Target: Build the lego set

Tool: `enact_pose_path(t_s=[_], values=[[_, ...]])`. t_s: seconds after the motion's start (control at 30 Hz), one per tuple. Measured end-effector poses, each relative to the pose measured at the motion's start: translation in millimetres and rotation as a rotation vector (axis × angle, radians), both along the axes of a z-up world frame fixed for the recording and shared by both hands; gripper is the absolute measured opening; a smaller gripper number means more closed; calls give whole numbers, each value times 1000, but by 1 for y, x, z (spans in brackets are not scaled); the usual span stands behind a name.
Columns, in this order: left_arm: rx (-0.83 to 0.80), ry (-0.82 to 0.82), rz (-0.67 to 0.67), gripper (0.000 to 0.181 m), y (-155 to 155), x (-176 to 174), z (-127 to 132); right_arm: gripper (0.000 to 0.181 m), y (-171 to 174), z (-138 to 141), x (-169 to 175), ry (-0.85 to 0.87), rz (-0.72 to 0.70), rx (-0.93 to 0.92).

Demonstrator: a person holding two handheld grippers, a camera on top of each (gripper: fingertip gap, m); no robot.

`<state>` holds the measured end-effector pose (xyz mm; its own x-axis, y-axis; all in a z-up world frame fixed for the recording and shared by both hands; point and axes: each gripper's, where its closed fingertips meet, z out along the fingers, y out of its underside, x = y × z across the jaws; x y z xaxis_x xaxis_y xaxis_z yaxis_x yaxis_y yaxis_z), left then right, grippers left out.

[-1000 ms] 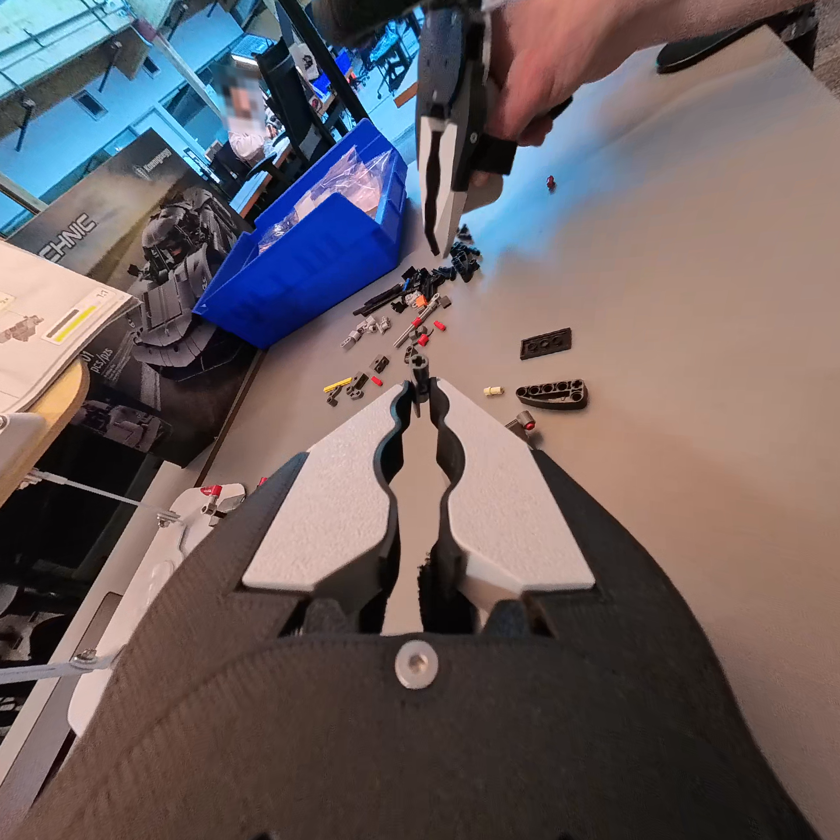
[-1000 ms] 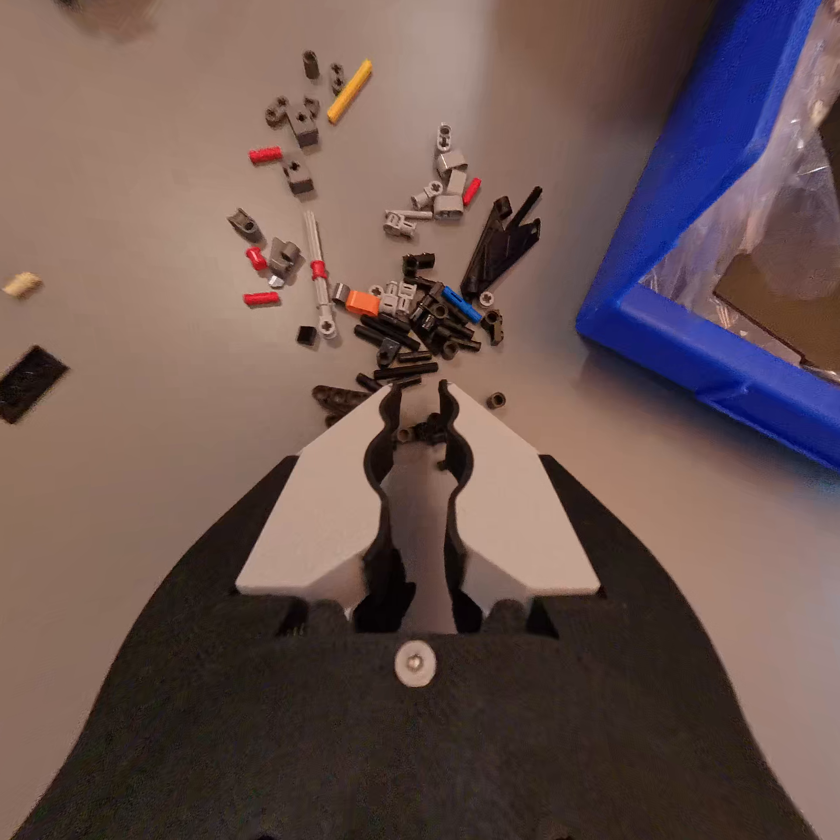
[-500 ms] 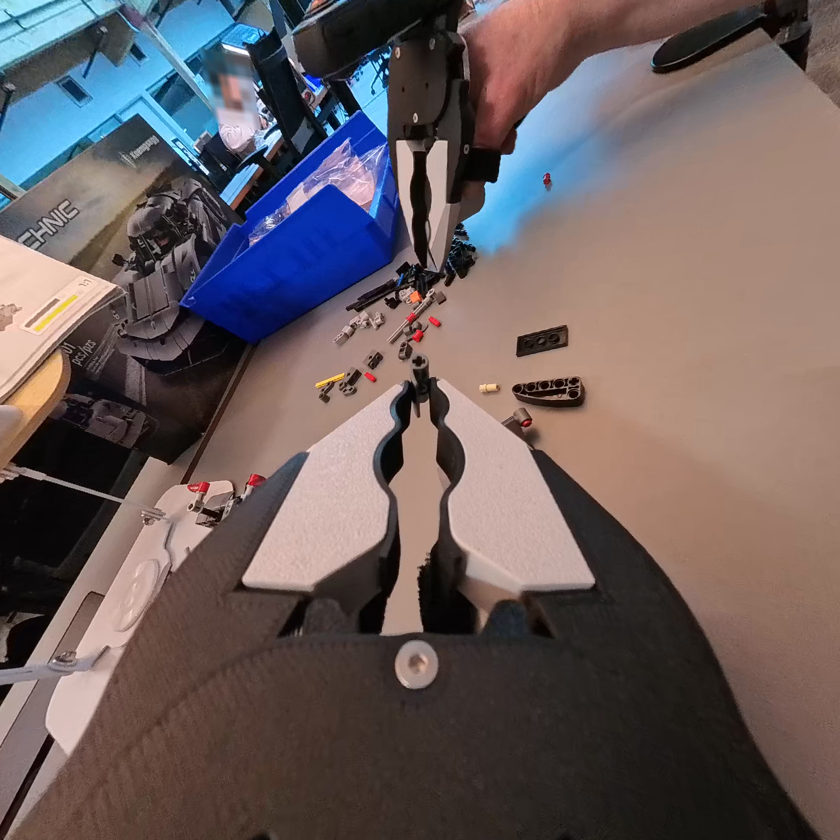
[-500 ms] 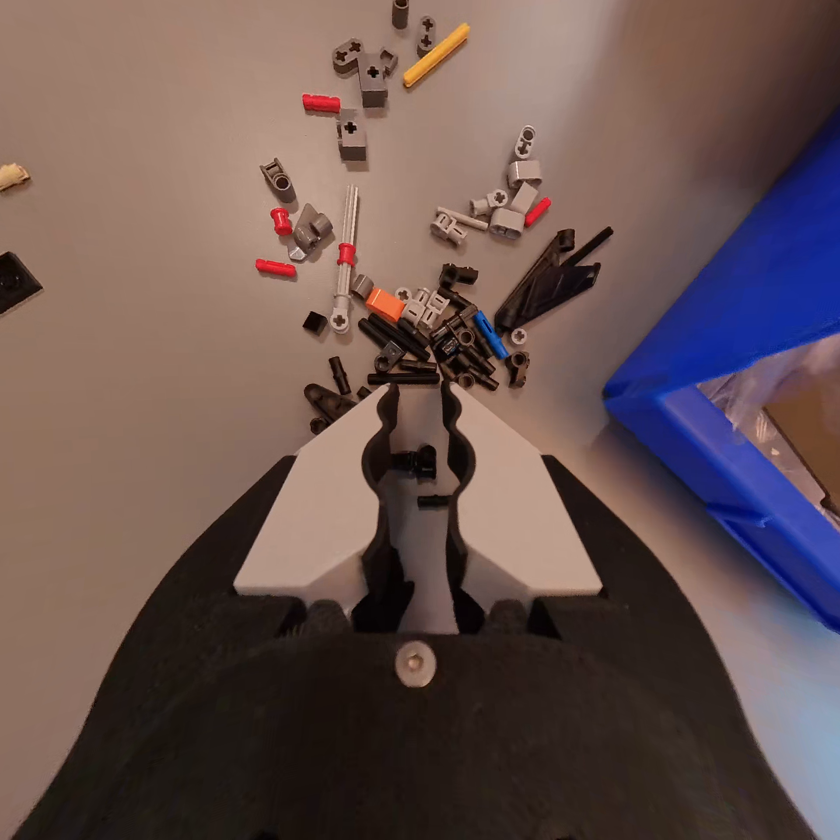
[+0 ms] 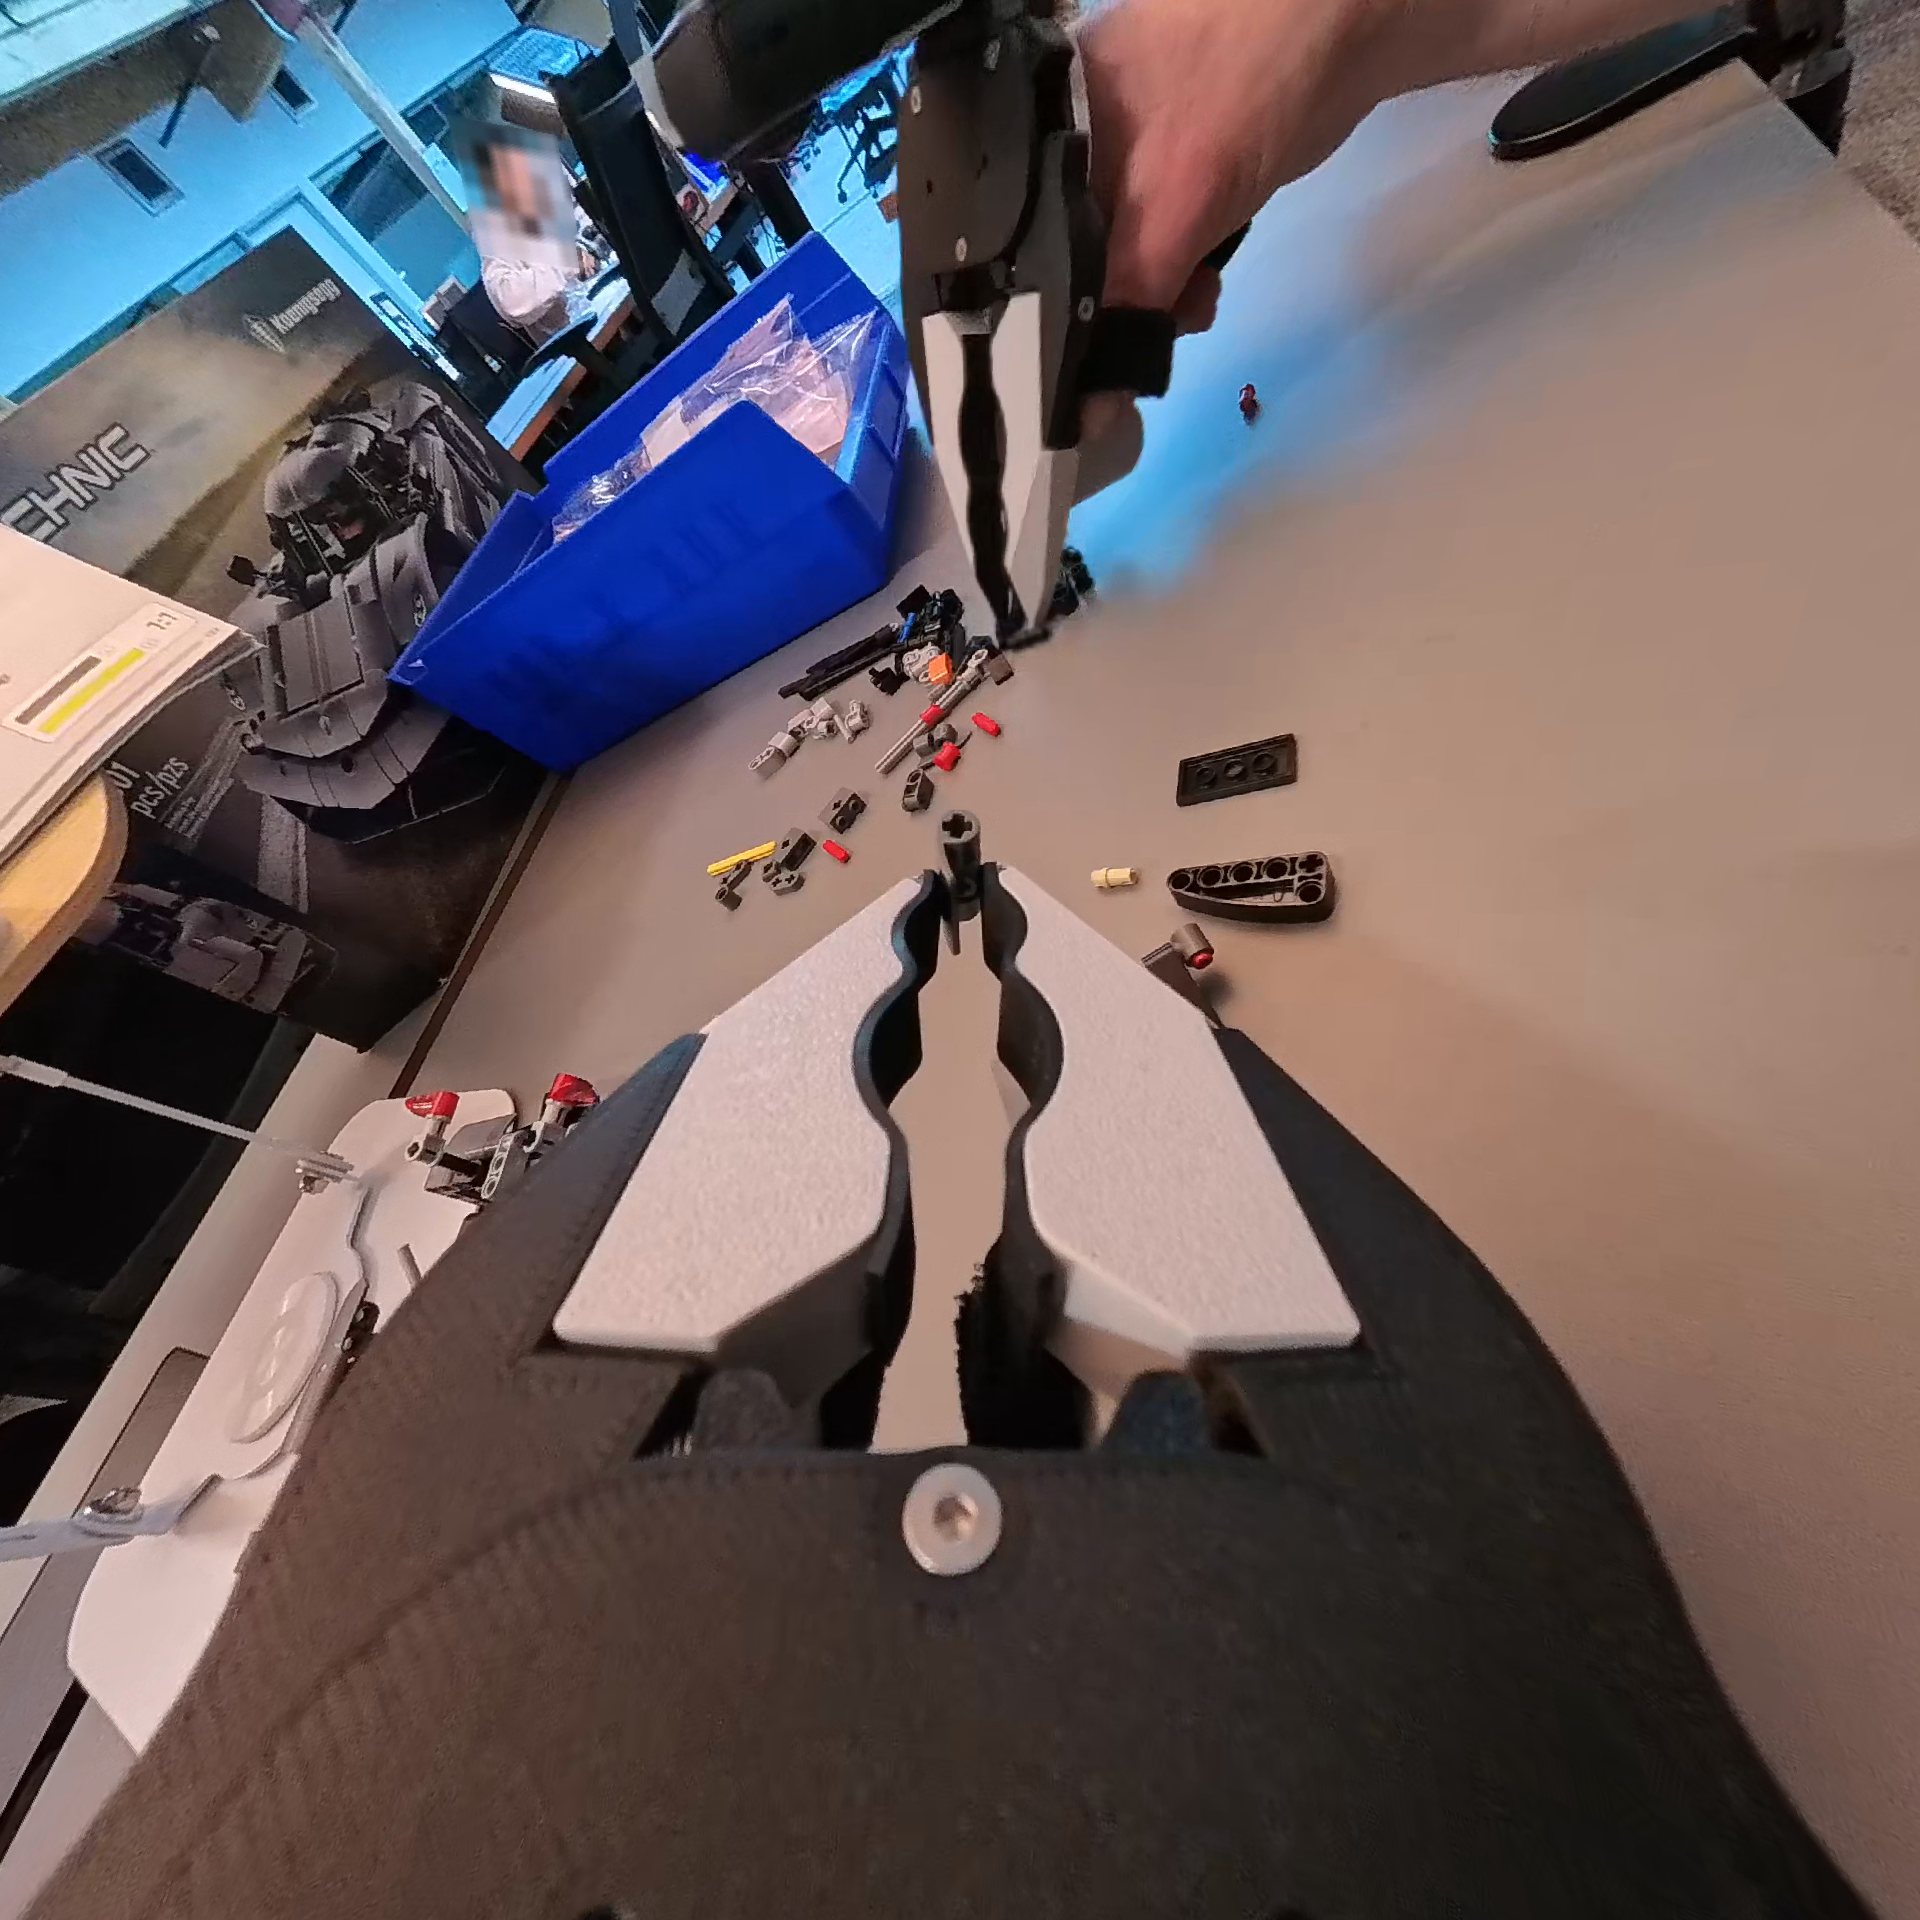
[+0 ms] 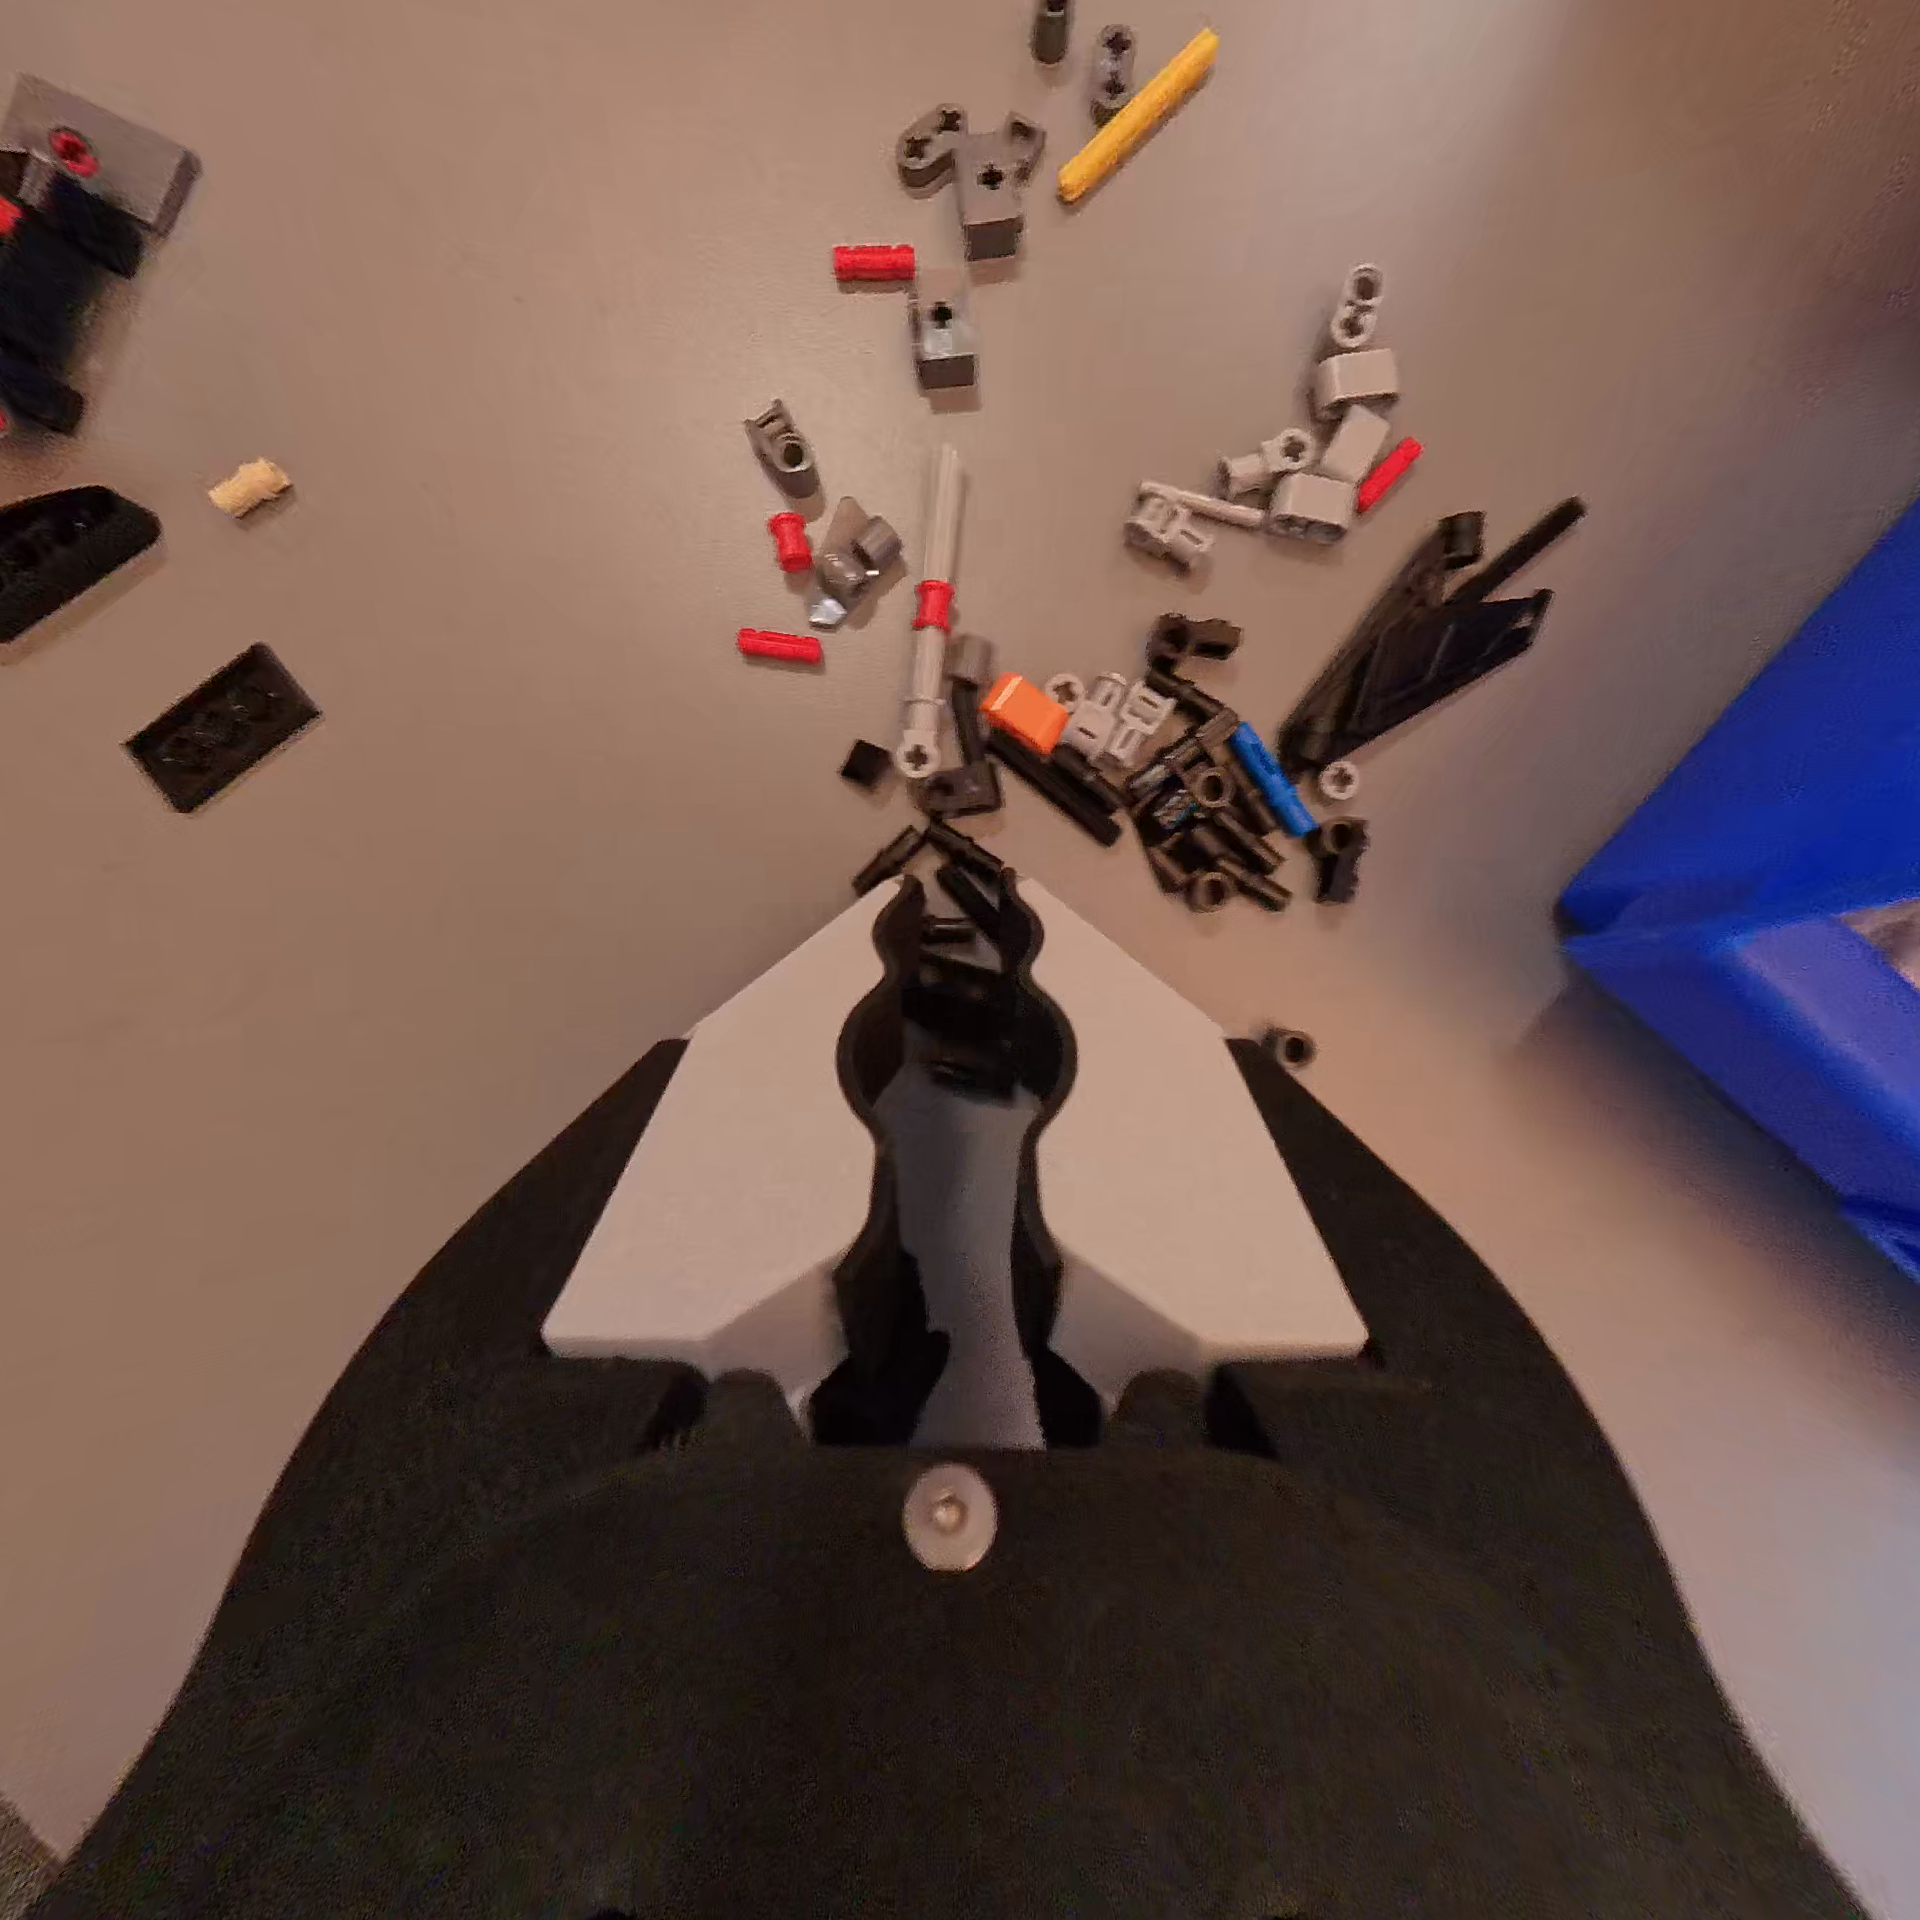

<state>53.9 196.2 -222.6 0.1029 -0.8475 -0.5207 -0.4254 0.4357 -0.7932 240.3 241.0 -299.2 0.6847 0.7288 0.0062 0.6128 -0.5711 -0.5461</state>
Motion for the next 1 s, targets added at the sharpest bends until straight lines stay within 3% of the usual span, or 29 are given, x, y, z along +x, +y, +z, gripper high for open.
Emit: enact_pose_path(t_s=[0.23,0.5,0.83,1.0], values=[[-3,2,-1,5,0,0,-1,22,-1,6,10,-5,42,4],[-13,6,3,5,2,0,-3,1,-4,0,11,-30,168,-30],[-28,6,-1,5,2,1,-4,0,-3,0,9,28,105,6],[-32,7,1,5,3,0,-5,1,-5,17,2,86,79,51]])
